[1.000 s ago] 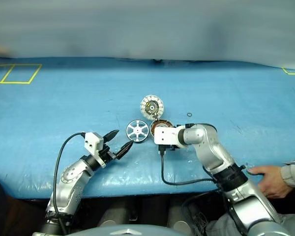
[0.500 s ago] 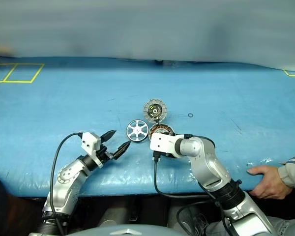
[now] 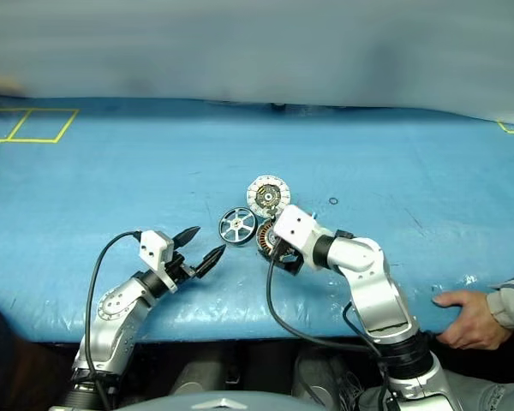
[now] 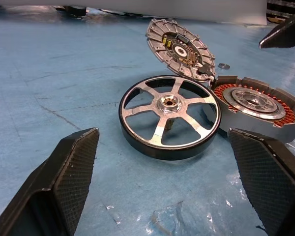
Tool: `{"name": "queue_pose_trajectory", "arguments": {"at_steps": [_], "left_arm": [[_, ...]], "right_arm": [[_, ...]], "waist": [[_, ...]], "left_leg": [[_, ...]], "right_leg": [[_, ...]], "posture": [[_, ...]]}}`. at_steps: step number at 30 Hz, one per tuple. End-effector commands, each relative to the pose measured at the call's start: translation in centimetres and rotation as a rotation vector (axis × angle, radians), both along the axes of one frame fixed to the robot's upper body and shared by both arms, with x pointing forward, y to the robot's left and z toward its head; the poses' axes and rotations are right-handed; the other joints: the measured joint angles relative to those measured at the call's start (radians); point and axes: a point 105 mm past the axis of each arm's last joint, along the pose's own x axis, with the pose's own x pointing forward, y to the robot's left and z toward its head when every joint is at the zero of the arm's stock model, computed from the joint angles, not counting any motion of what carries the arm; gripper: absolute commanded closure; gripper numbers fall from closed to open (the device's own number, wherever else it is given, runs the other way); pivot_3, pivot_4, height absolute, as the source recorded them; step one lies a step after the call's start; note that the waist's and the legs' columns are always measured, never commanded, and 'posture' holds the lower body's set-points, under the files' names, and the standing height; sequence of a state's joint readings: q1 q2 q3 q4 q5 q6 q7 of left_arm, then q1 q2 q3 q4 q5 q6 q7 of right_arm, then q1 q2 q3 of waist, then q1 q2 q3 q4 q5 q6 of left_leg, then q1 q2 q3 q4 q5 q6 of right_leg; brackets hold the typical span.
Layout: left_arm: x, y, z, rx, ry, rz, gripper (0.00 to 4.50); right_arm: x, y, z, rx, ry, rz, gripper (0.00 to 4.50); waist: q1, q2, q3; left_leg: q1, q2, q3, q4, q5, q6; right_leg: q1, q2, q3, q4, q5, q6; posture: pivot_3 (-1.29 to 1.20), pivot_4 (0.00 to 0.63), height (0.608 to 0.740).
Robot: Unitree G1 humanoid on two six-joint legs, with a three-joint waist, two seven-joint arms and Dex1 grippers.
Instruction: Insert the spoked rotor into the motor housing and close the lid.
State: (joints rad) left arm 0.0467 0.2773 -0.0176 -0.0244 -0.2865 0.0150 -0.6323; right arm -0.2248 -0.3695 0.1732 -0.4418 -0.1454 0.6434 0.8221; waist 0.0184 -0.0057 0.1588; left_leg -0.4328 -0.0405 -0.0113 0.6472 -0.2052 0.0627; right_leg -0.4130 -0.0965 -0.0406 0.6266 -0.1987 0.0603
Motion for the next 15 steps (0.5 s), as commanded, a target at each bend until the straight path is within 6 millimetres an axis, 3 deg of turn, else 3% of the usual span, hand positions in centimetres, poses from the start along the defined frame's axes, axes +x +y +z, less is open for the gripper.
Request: {"name": "queue_pose_trajectory", "arguments": {"at_steps": [1, 6, 15], "left_arm": [[0.2, 0.0, 1.1, -0.003, -0.046, -0.003, 0.0], [0.3, -0.1, 1.4, 0.0, -0.052, -0.009, 0.0], [0.5, -0.2, 1.3, 0.0, -0.056, -0.013, 0.0]], "right_arm": [[1.2, -2.4, 0.9, 0.055, -0.048, -0.128, 0.04], [5.3, -8.0, -0.9, 0.095, -0.062, -0.545, 0.04], [7.8, -10.6, -3.4, 0.277, -0.007, -0.754, 0.04]], "waist": [[0.0, 0.0, 0.0], [-0.001, 0.0, 0.0], [-0.006, 0.002, 0.001]], "left_leg": [[0.0, 0.0, 0.0, 0.0, 0.0, 0.0], [0.0, 0.0, 0.0, -0.001, 0.0, 0.0], [0.0, 0.0, 0.002, -0.001, 0.003, 0.005]], "right_leg": [[0.0, 0.0, 0.0, 0.0, 0.0, 0.0], [-0.001, 0.001, 0.0, 0.0, 0.002, -0.004], [-0.001, 0.006, 0.001, 0.0, 0.002, -0.005]], "posture": [[0.0, 0.15, 0.74], [0.0, 0.15, 0.74], [0.0, 0.15, 0.74]]}}
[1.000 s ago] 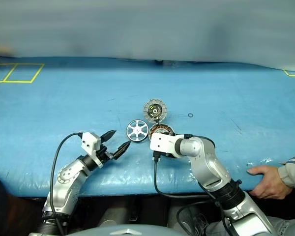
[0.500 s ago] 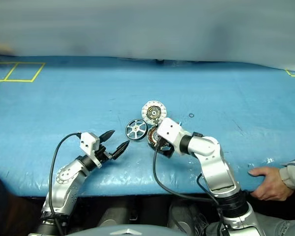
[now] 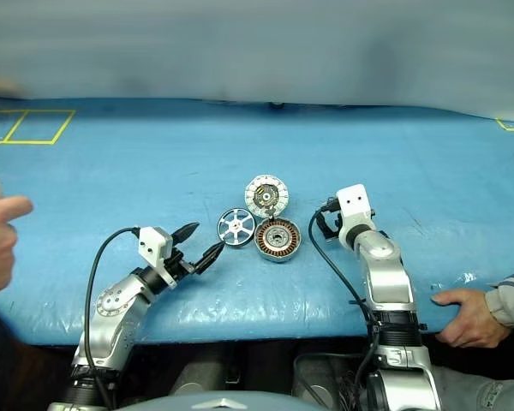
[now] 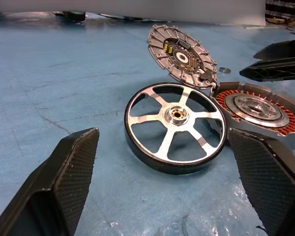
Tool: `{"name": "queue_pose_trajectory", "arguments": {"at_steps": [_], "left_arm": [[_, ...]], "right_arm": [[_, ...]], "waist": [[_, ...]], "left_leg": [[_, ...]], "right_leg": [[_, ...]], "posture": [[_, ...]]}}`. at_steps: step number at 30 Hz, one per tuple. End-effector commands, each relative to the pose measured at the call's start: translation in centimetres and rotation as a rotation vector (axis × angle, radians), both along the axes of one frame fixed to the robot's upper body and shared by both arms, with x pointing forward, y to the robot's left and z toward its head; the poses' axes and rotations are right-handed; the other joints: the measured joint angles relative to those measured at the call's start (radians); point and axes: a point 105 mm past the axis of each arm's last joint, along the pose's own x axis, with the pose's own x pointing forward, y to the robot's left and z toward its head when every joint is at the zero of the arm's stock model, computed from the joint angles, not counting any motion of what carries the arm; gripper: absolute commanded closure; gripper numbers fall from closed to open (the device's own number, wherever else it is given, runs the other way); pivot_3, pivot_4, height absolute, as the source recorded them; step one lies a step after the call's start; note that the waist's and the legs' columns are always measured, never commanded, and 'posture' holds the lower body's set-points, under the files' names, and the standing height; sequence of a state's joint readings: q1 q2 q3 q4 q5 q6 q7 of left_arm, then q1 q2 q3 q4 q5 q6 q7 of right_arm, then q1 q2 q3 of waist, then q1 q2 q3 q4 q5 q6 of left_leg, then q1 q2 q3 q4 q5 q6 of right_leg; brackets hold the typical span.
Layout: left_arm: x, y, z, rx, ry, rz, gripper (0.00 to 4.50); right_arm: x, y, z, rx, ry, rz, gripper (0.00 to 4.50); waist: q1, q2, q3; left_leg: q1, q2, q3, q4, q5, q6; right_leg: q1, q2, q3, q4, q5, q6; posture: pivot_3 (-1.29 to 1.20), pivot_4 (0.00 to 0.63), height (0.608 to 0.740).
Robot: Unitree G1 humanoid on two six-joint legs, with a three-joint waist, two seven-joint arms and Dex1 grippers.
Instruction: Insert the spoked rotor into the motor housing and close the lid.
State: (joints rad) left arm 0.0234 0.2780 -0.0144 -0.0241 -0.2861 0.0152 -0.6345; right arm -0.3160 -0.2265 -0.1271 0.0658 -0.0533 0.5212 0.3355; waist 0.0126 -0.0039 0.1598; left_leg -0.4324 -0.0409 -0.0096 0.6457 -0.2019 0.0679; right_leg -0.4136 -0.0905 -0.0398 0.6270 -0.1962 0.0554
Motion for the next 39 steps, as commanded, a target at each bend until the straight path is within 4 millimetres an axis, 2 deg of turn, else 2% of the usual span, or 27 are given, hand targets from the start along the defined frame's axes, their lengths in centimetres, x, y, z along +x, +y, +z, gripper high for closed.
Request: {"name": "queue_pose_trajectory", "arguments": {"at_steps": [1, 8, 17, 20, 29, 30, 36, 39], "left_arm": [[0.1, -0.1, 0.7, -0.002, -0.034, -0.007, 0.0], [0.0, -0.2, 0.7, 0.0, -0.035, -0.009, 0.0], [-0.1, 0.0, 0.6, 0.007, -0.029, -0.002, 0.0], [-0.2, 0.0, 0.6, 0.008, -0.03, 0.002, 0.0], [-0.4, 0.2, 0.5, 0.011, -0.027, 0.013, 0.0], [-0.4, 0.2, 0.5, 0.011, -0.026, 0.012, 0.0], [-0.3, 0.2, 0.5, 0.013, -0.028, 0.008, 0.0], [-0.4, 0.2, 0.6, 0.005, -0.028, 0.003, 0.0]], "right_arm": [[1.1, -0.5, 0.7, 0.045, -0.06, -0.038, 0.04], [2.7, 0.3, -1.2, 0.108, -0.019, -0.011, 0.04], [4.7, 0.3, -1.7, 0.122, -0.025, -0.033, 0.04], [5.0, 0.1, -2.3, 0.121, -0.001, -0.05, 0.68], [4.5, 0.5, -3.1, 0.137, 0.025, -0.044, 3.63], [4.3, 0.6, -3.2, 0.141, 0.027, -0.042, 3.85], [2.8, 1.3, -2.9, 0.156, 0.009, -0.01, 3.85], [1.7, 1.9, -1.2, 0.185, -0.076, 0.045, 3.85]], "waist": [[-0.001, 0.0, 0.0], [-0.011, 0.001, 0.0], [-0.026, 0.001, 0.0], [-0.026, 0.001, 0.0], [-0.024, 0.001, 0.0], [-0.024, 0.001, 0.0], [-0.023, 0.002, 0.0], [-0.023, 0.002, 0.0]], "left_leg": [[0.0, 0.0, 0.0, 0.0, 0.0, 0.0], [0.001, 0.0, 0.0, 0.0, 0.0, 0.001], [0.002, 0.0, 0.001, 0.001, 0.001, 0.001], [0.003, 0.0, 0.001, 0.001, 0.001, 0.001], [0.003, 0.0, 0.001, 0.001, 0.001, 0.001], [0.003, 0.0, 0.001, 0.001, 0.001, 0.001], [0.002, 0.0, 0.0, 0.0, 0.001, 0.002], [0.002, 0.0, 0.0, 0.0, 0.001, 0.001]], "right_leg": [[0.0, 0.0, 0.0, 0.0, 0.0, 0.0], [0.001, 0.0, 0.0, 0.001, 0.0, 0.0], [0.002, 0.001, 0.001, 0.001, 0.0, 0.0], [0.002, 0.001, 0.001, 0.001, 0.0, 0.0], [0.002, 0.0, 0.001, 0.001, 0.0, 0.0], [0.002, 0.0, 0.001, 0.001, 0.0, 0.0], [0.002, -0.001, 0.001, 0.001, 0.0, 0.0], [0.001, -0.003, 0.001, 0.001, 0.0, 0.0]], "posture": [[0.0, 0.15, 0.74], [0.0, 0.15, 0.74], [0.0, 0.15, 0.74], [0.0, 0.15, 0.74], [0.0, 0.15, 0.74], [0.0, 0.15, 0.74], [0.0, 0.15, 0.74], [0.0, 0.15, 0.74]]}}
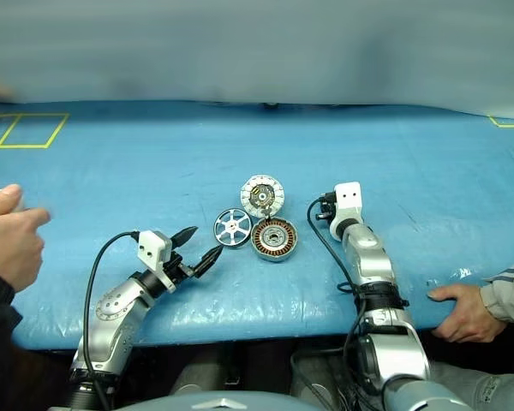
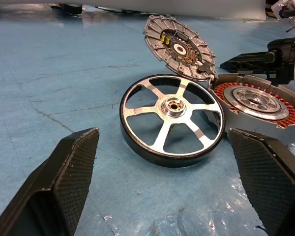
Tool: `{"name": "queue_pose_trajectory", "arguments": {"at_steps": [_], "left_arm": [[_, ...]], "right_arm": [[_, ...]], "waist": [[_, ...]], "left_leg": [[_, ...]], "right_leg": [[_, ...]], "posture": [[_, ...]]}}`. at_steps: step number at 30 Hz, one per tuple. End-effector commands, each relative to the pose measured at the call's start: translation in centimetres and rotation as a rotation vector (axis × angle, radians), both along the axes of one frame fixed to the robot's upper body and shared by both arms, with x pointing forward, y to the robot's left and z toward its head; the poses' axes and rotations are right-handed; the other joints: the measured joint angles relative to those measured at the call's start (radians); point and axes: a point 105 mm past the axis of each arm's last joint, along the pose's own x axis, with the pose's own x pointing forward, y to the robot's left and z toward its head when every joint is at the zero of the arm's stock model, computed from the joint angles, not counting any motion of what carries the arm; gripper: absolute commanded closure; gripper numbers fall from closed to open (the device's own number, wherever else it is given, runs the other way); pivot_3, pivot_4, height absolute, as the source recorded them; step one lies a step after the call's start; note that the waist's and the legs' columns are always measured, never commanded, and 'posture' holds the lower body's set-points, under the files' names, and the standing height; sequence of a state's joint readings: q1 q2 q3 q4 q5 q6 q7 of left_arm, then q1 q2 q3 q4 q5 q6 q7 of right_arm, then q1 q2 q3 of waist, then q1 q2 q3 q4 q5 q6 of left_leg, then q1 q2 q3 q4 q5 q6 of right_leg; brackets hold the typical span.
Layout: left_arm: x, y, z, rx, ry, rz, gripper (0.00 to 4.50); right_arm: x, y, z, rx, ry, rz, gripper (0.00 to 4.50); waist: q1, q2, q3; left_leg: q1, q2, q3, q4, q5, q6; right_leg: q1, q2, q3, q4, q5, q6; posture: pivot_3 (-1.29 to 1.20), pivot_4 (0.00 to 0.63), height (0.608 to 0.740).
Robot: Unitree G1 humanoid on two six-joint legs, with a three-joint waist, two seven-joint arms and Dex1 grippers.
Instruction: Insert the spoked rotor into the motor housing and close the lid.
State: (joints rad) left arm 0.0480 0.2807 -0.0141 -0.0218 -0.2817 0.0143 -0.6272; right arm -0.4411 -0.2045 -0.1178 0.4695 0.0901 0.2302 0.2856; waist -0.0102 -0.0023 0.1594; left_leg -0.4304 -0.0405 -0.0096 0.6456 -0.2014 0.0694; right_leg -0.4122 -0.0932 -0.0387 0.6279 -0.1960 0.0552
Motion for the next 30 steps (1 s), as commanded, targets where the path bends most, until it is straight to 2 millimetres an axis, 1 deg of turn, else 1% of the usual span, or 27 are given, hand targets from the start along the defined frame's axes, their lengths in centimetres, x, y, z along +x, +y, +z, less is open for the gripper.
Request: {"name": "queue_pose_trajectory", "arguments": {"at_steps": [1, 4, 8, 9, 12, 16, 19, 21, 30], "left_arm": [[0.0, 0.0, 1.3, -0.005, -0.051, -0.014, 0.0], [-0.1, 0.1, 1.2, -0.01, -0.044, -0.025, 0.0], [-0.3, 0.2, 1.0, -0.012, -0.038, -0.045, 0.0], [-0.3, 0.2, 1.1, -0.016, -0.038, -0.048, 0.0], [-0.3, 0.2, 1.3, -0.022, -0.041, -0.055, 0.0], [-0.3, 0.1, 1.4, -0.024, -0.044, -0.064, 0.0], [-0.3, 0.0, 1.3, -0.023, -0.045, -0.065, 0.0], [-0.4, 0.0, 1.3, -0.023, -0.044, -0.064, 0.0], [-0.4, -0.1, 1.1, -0.018, -0.039, -0.062, 0.0]], "right_arm": [[-1.3, 1.1, 2.3, 0.041, -0.099, 0.081, 3.85], [-2.8, 2.3, 4.2, 0.054, -0.168, 0.198, 3.85], [-5.0, 4.8, 5.9, 0.047, -0.208, 0.378, 3.85], [-5.3, 5.4, 6.1, 0.047, -0.214, 0.412, 3.85], [-6.4, 7.3, 6.5, 0.053, -0.207, 0.523, 3.85], [-7.3, 9.2, 5.4, 0.04, -0.146, 0.629, 3.85], [-7.6, 9.9, 4.5, 0.021, -0.107, 0.664, 3.85], [-7.7, 9.9, 4.1, 0.009, -0.094, 0.669, 3.85], [-8.0, 9.6, 3.2, -0.02, -0.057, 0.677, 3.85]], "waist": [[0.0, 0.0, 0.0], [-0.002, 0.002, 0.001], [-0.001, 0.003, 0.002], [-0.001, 0.003, 0.002], [0.0, 0.003, 0.002], [0.001, 0.003, 0.002], [0.003, 0.003, 0.002], [0.003, 0.003, 0.002], [0.003, 0.002, 0.002]], "left_leg": [[0.0, 0.0, 0.0, 0.0, 0.0, 0.0], [-0.001, 0.0, 0.0, 0.0, 0.0, 0.0], [-0.001, 0.001, 0.0, 0.0, 0.0, 0.0], [-0.001, 0.001, 0.0, 0.0, 0.0, 0.0], [-0.001, 0.001, 0.0, 0.0, -0.001, -0.002], [-0.001, 0.001, 0.0, 0.0, -0.003, -0.004], [-0.001, 0.0, 0.0, 0.0, -0.003, -0.004], [-0.001, 0.0, 0.0, 0.0, -0.003, -0.005], [-0.001, 0.0, 0.0, 0.0, -0.003, -0.005]], "right_leg": [[0.0, -0.001, 0.0, 0.0, 0.0, 0.0], [-0.001, -0.001, 0.0, 0.0, 0.0, 0.0], [-0.001, -0.002, 0.0, 0.0, -0.001, 0.002], [-0.001, -0.002, 0.0, 0.0, -0.003, 0.004], [-0.001, -0.002, 0.0, 0.0, -0.003, 0.004], [-0.001, -0.003, 0.0, -0.001, -0.003, 0.004], [-0.001, -0.003, 0.0, -0.001, -0.002, 0.002], [-0.001, -0.003, 0.0, -0.001, -0.001, 0.001], [-0.001, -0.003, -0.001, -0.001, -0.001, 0.001]], "posture": [[0.0, 0.15, 0.74], [0.0, 0.15, 0.74], [0.0, 0.15, 0.74], [0.0, 0.15, 0.74], [0.0, 0.15, 0.74], [0.0, 0.15, 0.74], [0.0, 0.15, 0.74], [0.0, 0.15, 0.74], [0.0, 0.15, 0.74]]}}
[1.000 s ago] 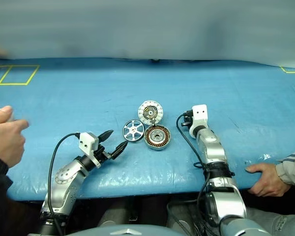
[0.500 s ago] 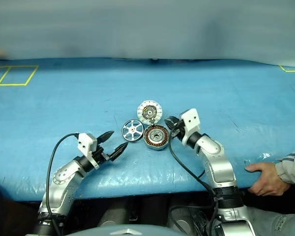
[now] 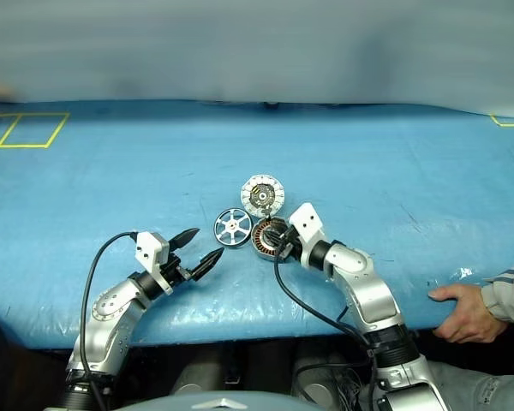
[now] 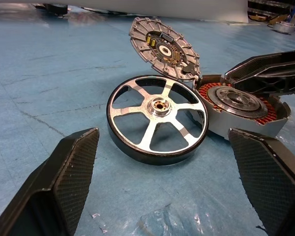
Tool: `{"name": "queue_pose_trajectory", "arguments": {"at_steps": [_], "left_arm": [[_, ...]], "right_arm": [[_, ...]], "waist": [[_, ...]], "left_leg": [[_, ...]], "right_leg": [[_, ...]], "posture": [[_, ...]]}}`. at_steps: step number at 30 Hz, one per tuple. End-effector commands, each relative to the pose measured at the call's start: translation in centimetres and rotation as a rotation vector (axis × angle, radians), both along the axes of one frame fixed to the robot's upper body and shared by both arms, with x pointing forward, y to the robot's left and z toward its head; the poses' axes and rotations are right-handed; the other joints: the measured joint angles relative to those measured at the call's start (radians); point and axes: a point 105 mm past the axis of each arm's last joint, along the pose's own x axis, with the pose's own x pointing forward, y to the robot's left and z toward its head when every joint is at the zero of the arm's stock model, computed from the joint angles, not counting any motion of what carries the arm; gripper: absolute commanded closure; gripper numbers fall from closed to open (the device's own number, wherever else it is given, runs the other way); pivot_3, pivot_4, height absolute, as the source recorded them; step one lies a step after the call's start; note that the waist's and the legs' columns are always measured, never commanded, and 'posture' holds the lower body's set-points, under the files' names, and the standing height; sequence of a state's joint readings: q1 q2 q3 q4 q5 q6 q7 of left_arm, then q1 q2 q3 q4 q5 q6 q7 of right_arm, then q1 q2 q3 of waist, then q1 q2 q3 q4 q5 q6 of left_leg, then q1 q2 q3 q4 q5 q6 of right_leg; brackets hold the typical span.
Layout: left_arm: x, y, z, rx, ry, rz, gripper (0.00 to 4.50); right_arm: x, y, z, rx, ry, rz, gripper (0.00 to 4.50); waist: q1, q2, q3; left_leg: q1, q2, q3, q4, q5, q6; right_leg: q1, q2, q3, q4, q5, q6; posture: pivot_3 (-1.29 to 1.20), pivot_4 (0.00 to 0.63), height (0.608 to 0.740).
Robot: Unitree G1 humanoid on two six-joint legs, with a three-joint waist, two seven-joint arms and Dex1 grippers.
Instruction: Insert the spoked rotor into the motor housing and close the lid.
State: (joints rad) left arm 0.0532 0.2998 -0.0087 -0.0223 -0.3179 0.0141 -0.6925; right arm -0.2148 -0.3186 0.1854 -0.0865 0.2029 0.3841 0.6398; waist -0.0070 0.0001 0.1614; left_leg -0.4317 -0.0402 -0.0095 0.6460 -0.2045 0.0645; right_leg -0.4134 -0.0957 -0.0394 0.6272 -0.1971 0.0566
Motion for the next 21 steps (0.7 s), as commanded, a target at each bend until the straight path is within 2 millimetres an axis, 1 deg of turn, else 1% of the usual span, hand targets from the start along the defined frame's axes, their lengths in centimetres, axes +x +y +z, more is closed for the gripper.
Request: {"name": "queue_pose_trajectory", "arguments": {"at_steps": [1, 12, 21], "left_arm": [[0.1, -0.07, 0.94, 0.001, -0.041, -0.003, 0.0], [0.03, -0.01, 0.66, 0.007, -0.033, 0.002, 0.0], [-0.03, -0.03, 0.43, 0.006, -0.024, 0.005, 0.0]], "right_arm": [[-0.24, 0.01, 0.11, -0.013, -0.006, 0.013, 3.85], [-0.19, -0.32, -0.54, -0.045, 0.008, 0.004, 3.85], [0.14, -0.91, -0.36, -0.053, -0.002, -0.017, 3.85]], "waist": [[0.0, 0.0, 0.0], [0.0, 0.0, 0.0], [0.001, 0.0, 0.0]], "left_leg": [[0.0, 0.0, 0.0, 0.0, 0.0, 0.0], [0.0, 0.0, 0.0, 0.0, 0.0, 0.0], [0.0, 0.0, 0.0, 0.0, 0.0, 0.0]], "right_leg": [[0.0, 0.0, 0.0, 0.0, 0.0, 0.0], [0.0, 0.0, 0.0, 0.0, -0.001, 0.002], [0.0, 0.0, 0.0, 0.0, -0.001, 0.002]], "posture": [[0.0, 0.15, 0.74], [0.0, 0.15, 0.74], [0.0, 0.15, 0.74]]}}
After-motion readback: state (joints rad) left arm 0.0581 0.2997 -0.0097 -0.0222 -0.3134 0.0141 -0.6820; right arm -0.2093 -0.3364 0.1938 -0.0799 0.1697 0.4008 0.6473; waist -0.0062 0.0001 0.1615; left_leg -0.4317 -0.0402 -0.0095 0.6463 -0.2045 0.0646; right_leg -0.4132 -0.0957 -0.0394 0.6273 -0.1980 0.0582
